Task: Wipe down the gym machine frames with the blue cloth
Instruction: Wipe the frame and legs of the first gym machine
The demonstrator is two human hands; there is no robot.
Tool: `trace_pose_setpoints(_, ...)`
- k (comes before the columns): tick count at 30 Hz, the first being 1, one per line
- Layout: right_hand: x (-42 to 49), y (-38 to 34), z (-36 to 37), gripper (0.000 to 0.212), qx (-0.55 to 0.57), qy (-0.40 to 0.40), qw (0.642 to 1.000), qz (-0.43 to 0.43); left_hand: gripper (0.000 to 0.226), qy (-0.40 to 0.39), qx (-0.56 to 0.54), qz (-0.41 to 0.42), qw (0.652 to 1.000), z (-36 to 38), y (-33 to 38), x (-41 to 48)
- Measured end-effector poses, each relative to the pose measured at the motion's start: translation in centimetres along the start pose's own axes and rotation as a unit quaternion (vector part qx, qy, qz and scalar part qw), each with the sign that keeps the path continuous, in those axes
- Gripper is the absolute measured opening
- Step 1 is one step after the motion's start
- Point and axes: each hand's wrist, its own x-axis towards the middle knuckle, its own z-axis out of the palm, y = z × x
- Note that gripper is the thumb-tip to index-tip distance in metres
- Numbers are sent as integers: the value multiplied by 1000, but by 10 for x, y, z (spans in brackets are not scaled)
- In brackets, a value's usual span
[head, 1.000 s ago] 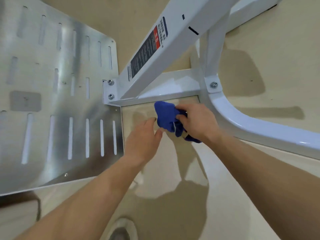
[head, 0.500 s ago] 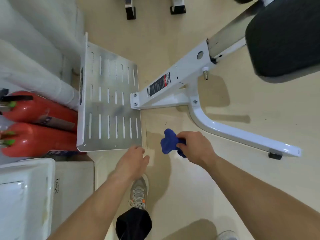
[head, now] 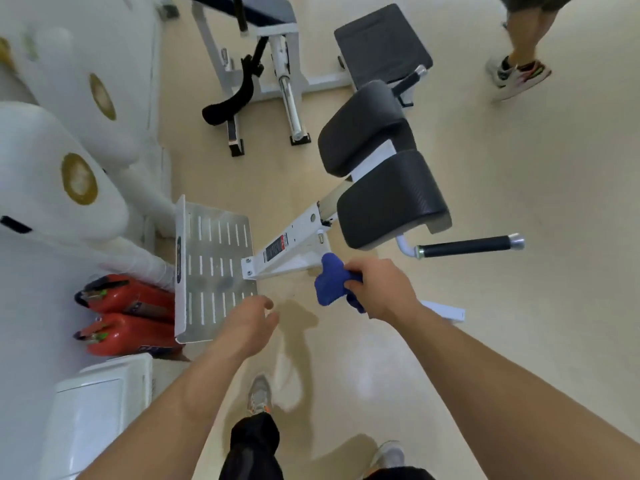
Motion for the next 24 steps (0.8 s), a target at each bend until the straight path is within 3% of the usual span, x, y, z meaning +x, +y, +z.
trace_pose_setpoints(6,-31,-20,-88,15,-33,7,999,-26,29,5,-51,59,997,-27,76,-63)
trace_pose_setpoints(11,-11,-35,-116,13,-28,-38,998,-29,54,14,-148,63,987,-48,100,-51)
trace_pose_setpoints(16,57,-54,-118,18,-25,-92,995,-34,89,3,-169,110,979,-65,105,31)
trace_pose_setpoints(18,95,-60,-116,20,-19,-111,993,-32,71,4,-198,123,973,-74,104,73)
trace_pose_setpoints(21,157,-69,-113,19,-33,-140,989,-27,23,-12,-250,103,963,-86,99,128)
trace_pose_setpoints(24,221,-73,-106,16,-92,-149,983,-48,13,-22,-301,39,953,-91,91,177)
